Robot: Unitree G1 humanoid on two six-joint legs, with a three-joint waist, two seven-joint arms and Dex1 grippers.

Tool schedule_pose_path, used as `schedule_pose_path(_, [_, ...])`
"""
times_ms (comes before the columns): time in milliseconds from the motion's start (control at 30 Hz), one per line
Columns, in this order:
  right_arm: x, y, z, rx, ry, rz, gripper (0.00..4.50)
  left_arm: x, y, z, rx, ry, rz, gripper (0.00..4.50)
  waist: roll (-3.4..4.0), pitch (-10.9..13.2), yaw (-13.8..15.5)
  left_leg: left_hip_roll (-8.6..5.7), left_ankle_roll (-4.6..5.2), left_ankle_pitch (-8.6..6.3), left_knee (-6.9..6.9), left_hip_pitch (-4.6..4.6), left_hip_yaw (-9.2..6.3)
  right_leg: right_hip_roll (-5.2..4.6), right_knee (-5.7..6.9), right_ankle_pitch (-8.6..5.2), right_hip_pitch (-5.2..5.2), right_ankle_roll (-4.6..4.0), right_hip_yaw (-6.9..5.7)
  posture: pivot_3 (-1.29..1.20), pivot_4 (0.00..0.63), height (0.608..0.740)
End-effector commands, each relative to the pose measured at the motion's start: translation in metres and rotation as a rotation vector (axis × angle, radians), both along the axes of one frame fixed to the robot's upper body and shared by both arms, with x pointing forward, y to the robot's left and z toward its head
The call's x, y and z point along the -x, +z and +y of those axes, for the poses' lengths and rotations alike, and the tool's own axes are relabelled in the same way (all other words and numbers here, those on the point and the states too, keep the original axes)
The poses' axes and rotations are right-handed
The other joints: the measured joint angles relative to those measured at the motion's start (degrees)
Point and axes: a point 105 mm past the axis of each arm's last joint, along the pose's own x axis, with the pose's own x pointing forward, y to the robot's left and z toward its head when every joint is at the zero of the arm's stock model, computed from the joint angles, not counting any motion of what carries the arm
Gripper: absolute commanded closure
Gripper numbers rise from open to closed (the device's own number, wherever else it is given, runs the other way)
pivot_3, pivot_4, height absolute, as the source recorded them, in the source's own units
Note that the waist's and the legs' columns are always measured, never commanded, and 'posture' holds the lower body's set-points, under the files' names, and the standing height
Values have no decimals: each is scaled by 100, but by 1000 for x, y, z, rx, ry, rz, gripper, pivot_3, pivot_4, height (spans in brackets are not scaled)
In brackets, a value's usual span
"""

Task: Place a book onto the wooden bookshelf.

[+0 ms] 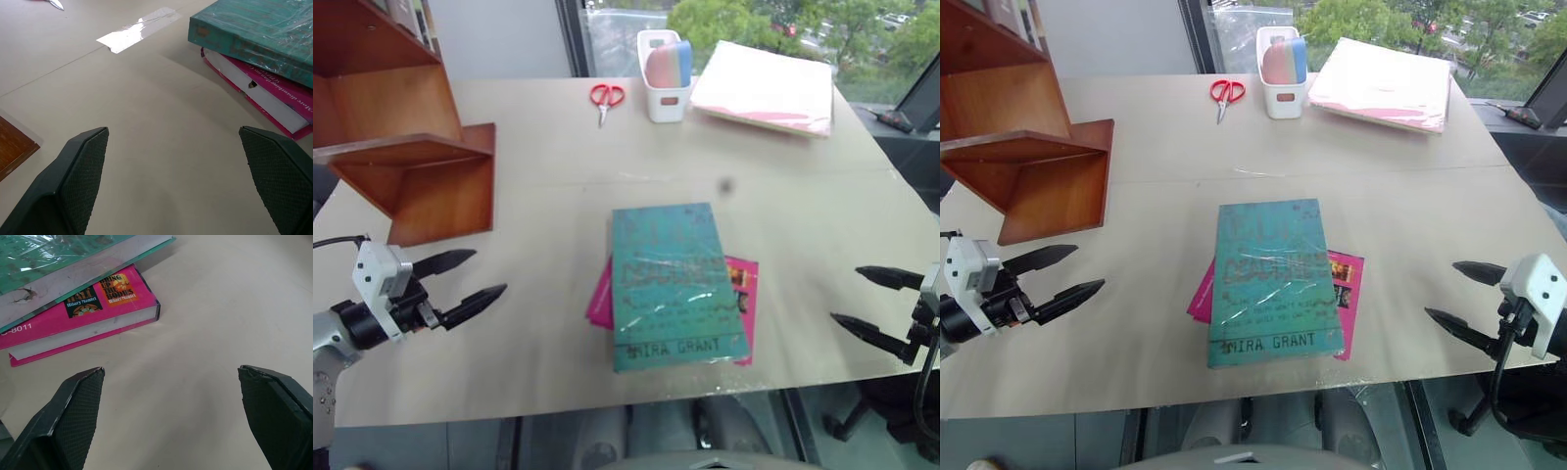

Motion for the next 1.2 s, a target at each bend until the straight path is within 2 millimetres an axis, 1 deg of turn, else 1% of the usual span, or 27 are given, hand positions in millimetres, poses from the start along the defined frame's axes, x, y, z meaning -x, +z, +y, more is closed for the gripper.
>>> schedule_pose_path(33, [-1,5,-3,36,21,-17,0,3,15,0,-14,-31,-41,20,0,0,0,0,0,0,-2,0,-1,1,0,0,0,0,0,0,150,740])
schedule_pose_path(100, [-5,4,-1,41,37,-14,0,6,21,-6,13,-86,-44,20,0,1,-3,0,0,0,-3,0,0,1,-2,-1,0,0,0,0,150,740])
schedule_pose_path(200, [-6,-2,6,55,63,40,0,7,23,-10,18,-130,-43,20,1,1,-6,0,0,0,-3,2,2,0,0,-1,-1,0,0,0,150,740])
schedule_pose_path(233, [-5,-4,11,36,85,63,259,6,23,-12,14,-140,-47,7,1,1,-6,0,0,0,-3,3,0,1,1,-1,0,0,-1,0,150,740])
schedule_pose_path(300, [-1,-6,23,-15,136,114,847,5,24,-15,9,-154,-50,0,1,1,-5,1,0,0,-2,3,0,1,2,-1,0,0,-1,0,150,740])
schedule_pose_path(367, [8,-10,38,-40,216,165,1725,4,26,-20,17,-175,-56,0,1,1,-3,1,0,0,0,3,0,1,2,0,0,0,0,0,150,740])
schedule_pose_path(400, [12,-11,45,-51,253,180,2340,3,27,-22,20,-185,-58,0,1,1,-2,1,0,0,0,2,-1,1,2,0,1,0,-1,0,150,740])
schedule_pose_path(433, [15,-13,52,-61,289,195,2760,3,27,-25,21,-198,-57,0,1,1,0,1,0,0,0,2,-2,2,2,0,1,1,-1,0,150,740])
schedule_pose_path(500, [20,-15,63,-78,354,221,3778,2,27,-29,26,-215,-53,0,0,1,1,1,0,0,0,2,-2,2,2,0,1,1,-1,0,150,740])
schedule_pose_path(533, [22,-16,66,-83,373,230,4211,2,27,-30,28,-219,-52,0,0,1,0,1,0,0,0,1,-2,2,2,0,1,1,-1,0,150,740])
schedule_pose_path(567, [24,-18,71,-83,406,244,4444,2,27,-31,28,-223,-51,0,0,1,0,1,0,0,1,2,-2,2,2,0,1,1,-2,0,150,740])
schedule_pose_path(700, [35,-28,99,-111,562,308,4444,1,28,-37,45,-241,-45,0,-2,0,-9,1,0,1,4,3,-4,4,6,0,1,2,-2,0,150,740])
schedule_pose_path(767, [39,-31,104,-116,618,332,4444,3,27,-39,47,-245,-40,0,-1,0,-6,3,0,1,6,2,-4,5,7,0,1,2,-2,0,150,740])
schedule_pose_path(867, [47,-32,109,-123,709,369,4444,6,26,-43,52,-262,-25,0,-2,0,-1,2,0,1,7,1,-4,4,6,1,1,2,-2,0,150,740])
schedule_pose_path(1000, [43,-32,110,-122,754,370,4444,11,25,-53,64,-306,-6,0,-4,-1,0,3,0,1,10,2,-5,5,9,1,1,2,-3,0,150,740])
schedule_pose_path(1067, [36,-25,112,-148,738,333,4444,14,26,-59,80,-337,9,0,-4,-1,0,3,0,1,14,2,-6,5,10,1,2,2,-3,0,150,740])
schedule_pose_path(1133, [31,-20,109,-146,700,295,4444,12,26,-65,113,-323,26,0,-4,-1,6,3,0,1,16,2,-6,5,11,1,2,2,-3,0,150,740])
schedule_pose_path(1200, [29,-12,105,-159,668,271,4444,7,20,-72,145,-291,82,0,-4,-1,22,3,0,1,16,1,-8,5,11,1,3,2,-5,0,150,740])
